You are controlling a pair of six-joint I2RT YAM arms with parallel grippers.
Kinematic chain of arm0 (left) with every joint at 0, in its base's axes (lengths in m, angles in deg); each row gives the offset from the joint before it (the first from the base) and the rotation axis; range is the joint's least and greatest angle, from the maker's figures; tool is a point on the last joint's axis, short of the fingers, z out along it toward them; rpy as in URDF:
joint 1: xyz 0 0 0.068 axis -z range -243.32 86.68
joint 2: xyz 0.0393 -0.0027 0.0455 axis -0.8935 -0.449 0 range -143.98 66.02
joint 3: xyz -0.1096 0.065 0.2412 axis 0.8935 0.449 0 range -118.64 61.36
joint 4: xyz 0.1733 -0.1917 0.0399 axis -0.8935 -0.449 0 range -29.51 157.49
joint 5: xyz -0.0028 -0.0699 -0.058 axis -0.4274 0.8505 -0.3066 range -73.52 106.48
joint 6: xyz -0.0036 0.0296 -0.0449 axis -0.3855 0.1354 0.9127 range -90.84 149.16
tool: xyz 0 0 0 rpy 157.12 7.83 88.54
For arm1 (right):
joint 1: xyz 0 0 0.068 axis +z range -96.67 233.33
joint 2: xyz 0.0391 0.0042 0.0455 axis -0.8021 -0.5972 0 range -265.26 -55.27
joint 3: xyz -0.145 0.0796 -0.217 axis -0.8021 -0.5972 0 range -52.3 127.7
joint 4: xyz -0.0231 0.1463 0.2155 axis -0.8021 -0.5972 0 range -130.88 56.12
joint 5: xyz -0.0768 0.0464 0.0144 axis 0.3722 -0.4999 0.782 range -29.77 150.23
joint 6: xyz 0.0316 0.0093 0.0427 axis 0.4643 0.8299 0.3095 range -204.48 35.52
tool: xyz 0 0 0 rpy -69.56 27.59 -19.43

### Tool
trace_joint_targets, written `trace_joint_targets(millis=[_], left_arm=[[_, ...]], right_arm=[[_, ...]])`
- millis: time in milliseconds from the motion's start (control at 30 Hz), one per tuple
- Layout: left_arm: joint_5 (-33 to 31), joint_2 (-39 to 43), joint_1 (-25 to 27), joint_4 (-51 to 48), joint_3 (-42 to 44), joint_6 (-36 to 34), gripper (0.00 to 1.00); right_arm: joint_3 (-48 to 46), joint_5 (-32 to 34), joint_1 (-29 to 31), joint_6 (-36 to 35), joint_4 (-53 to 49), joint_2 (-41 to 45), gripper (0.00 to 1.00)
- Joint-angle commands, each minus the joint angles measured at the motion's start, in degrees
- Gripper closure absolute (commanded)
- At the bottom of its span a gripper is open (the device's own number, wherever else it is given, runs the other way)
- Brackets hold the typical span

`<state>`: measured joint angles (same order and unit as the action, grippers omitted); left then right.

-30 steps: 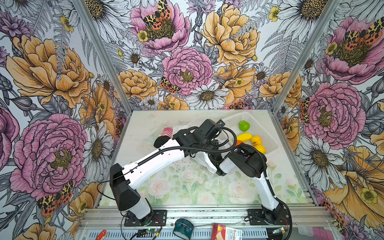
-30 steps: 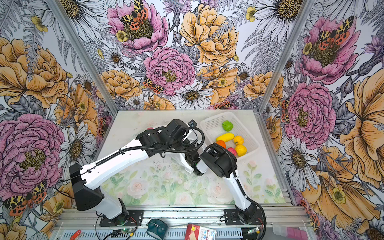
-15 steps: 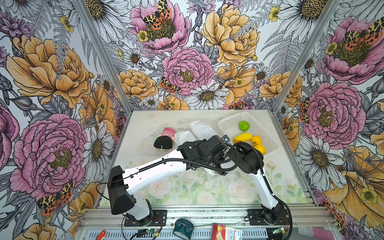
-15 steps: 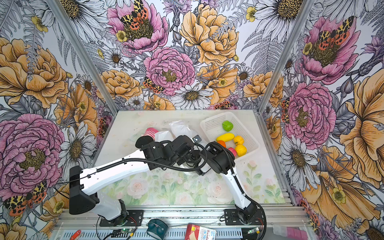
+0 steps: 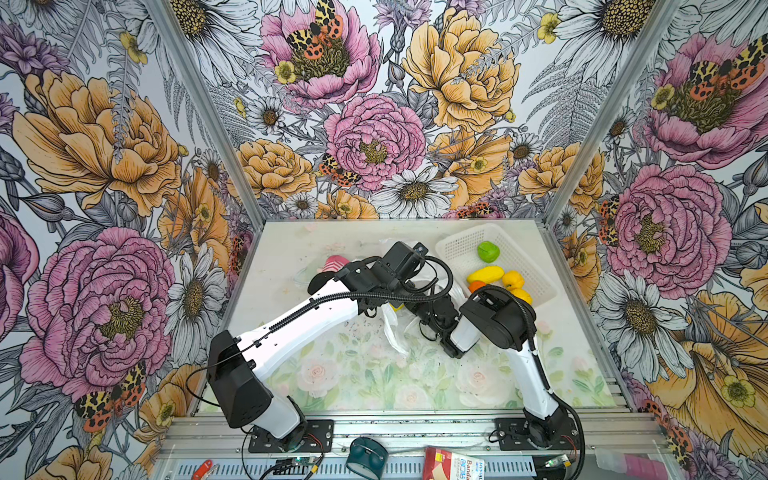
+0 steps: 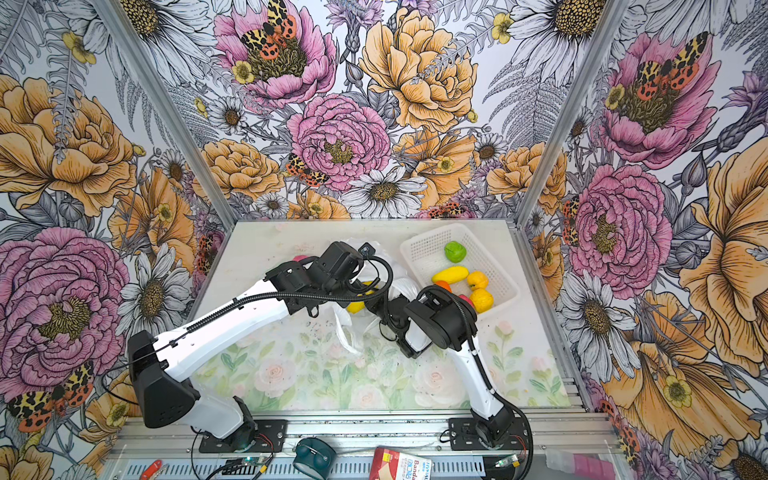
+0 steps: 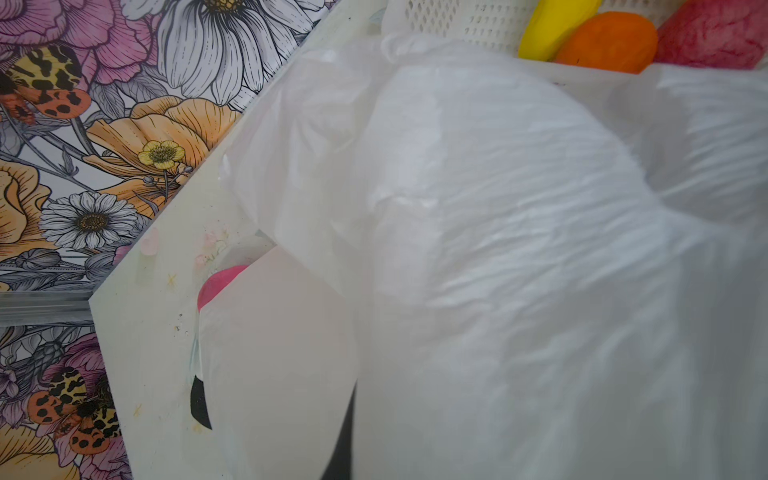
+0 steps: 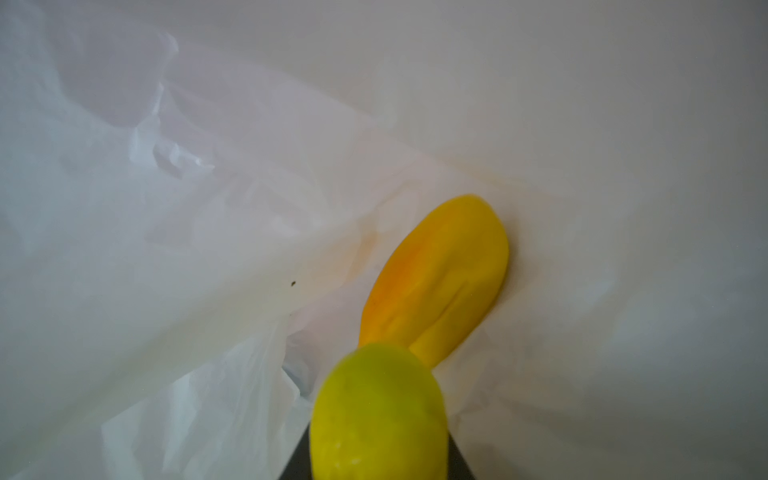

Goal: Untie the knot of the plastic bag and take out the fruit
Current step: 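Close the right gripper on the yellow fruit inside the bag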

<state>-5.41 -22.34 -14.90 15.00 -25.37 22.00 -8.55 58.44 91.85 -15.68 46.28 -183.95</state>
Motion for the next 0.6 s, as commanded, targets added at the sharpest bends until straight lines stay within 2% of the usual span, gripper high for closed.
trace_joint_targets(millis=[0, 133, 267, 367, 567], left_arm=[[3.42, -1.76, -4.07, 0.75, -3.15, 2.52, 1.0], [6.77, -3.02, -7.26, 0.77, -4.58, 3.51, 1.0], [9.04, -3.52, -6.99, 0.84, -3.56, 4.19, 1.0], [7.9, -4.33, -6.69, 0.81, -2.92, 4.04, 1.0], [9.41, -4.75, -8.0, 0.63, -3.6, 4.8, 1.0]], right_arm=[[-2.32, -3.34, -0.38, -3.45, -0.25, 5.4, 0.85], [-5.58, -6.57, -0.47, -7.81, -0.19, 11.93, 0.85], [-8.79, -8.97, -0.38, -11.84, -0.28, 18.28, 0.84], [-10.86, -9.53, -0.38, -13.62, -0.86, 22.0, 0.84], [-9.81, -11.55, 0.21, -16.67, -11.58, 28.11, 0.88]])
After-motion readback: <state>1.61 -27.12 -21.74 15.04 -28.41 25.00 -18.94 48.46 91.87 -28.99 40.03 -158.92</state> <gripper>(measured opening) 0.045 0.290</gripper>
